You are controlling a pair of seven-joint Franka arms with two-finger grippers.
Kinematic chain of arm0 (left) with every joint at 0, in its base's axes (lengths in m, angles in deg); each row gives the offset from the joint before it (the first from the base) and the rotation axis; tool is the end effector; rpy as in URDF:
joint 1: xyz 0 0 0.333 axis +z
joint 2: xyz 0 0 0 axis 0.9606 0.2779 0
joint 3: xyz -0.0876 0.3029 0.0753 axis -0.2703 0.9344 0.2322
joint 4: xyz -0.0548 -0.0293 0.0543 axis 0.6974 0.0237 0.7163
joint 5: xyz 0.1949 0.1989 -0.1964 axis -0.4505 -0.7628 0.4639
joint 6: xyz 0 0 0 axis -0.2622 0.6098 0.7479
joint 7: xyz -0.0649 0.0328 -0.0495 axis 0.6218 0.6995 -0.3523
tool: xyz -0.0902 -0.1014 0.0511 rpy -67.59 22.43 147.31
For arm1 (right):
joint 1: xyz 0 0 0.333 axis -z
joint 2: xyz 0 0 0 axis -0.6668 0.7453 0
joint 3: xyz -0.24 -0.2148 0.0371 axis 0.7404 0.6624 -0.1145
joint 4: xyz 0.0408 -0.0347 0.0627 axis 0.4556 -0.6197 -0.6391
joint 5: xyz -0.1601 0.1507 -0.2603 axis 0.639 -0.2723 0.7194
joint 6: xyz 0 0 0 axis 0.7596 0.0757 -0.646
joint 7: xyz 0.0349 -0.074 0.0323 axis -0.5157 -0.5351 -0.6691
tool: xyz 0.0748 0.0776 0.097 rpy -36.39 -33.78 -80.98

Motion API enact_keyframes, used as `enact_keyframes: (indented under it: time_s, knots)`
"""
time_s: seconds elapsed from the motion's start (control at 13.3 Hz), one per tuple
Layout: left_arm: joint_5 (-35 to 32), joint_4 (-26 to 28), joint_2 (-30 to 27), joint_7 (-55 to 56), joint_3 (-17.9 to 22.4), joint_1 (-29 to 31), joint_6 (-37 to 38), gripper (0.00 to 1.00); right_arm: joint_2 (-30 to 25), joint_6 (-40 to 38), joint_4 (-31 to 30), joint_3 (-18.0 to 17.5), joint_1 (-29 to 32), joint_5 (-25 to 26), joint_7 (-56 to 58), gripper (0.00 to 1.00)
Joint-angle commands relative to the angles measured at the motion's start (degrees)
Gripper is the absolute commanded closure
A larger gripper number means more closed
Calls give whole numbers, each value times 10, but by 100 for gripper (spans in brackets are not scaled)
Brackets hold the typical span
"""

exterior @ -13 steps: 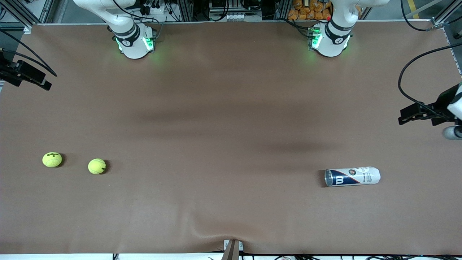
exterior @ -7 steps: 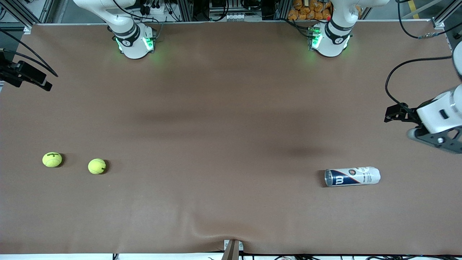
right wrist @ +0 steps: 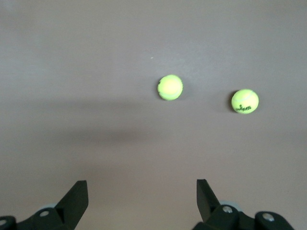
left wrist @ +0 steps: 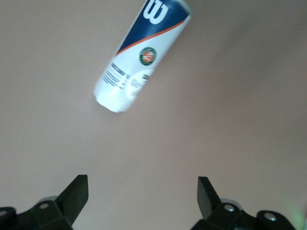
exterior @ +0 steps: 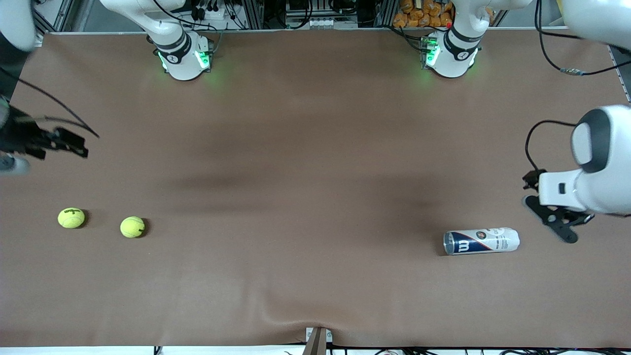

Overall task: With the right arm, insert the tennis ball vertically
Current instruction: 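Grasp the can with the left gripper while the right gripper grasps a ball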

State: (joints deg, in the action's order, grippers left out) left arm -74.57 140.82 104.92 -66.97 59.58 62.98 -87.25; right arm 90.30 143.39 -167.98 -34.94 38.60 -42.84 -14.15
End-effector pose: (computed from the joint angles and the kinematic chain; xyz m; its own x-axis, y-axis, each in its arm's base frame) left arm 0.6316 0.0046 0.4062 0.5525 -0.7966 -0.2451 -0.8222 -0.5692 -0.0035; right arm 0.5415 -0.0196 0.5390 0.9980 0.0514 -0.0362 0.0528 -0.9979 0.0384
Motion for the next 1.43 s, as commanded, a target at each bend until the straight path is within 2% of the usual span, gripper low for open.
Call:
enact_keyframes:
  time_s: [0.0, 0.15, 0.3, 0.68, 0.9, 1.35]
  knots:
    - [-48, -11, 60, -79, 3, -5, -67, 0, 9, 109, -85, 0, -6, 25, 17, 0]
    - [-91, -12, 90, -96, 2, -10, -80, 0, 28, 202, -137, 1, 0, 25, 22, 0]
    - [-133, -13, 111, -95, 2, -33, -93, 0, 64, 262, -150, 1, 5, 25, 36, 0]
    - [-135, -14, 161, -74, 2, -50, -131, 0, 160, 367, -151, 0, 22, 25, 41, 0]
    - [-135, -14, 185, -71, 2, -59, -166, 0, 225, 459, -153, 0, 30, 25, 42, 0]
    - [-136, -13, 216, -58, 2, -70, -207, 0, 281, 505, -153, -3, 45, 18, 49, 0]
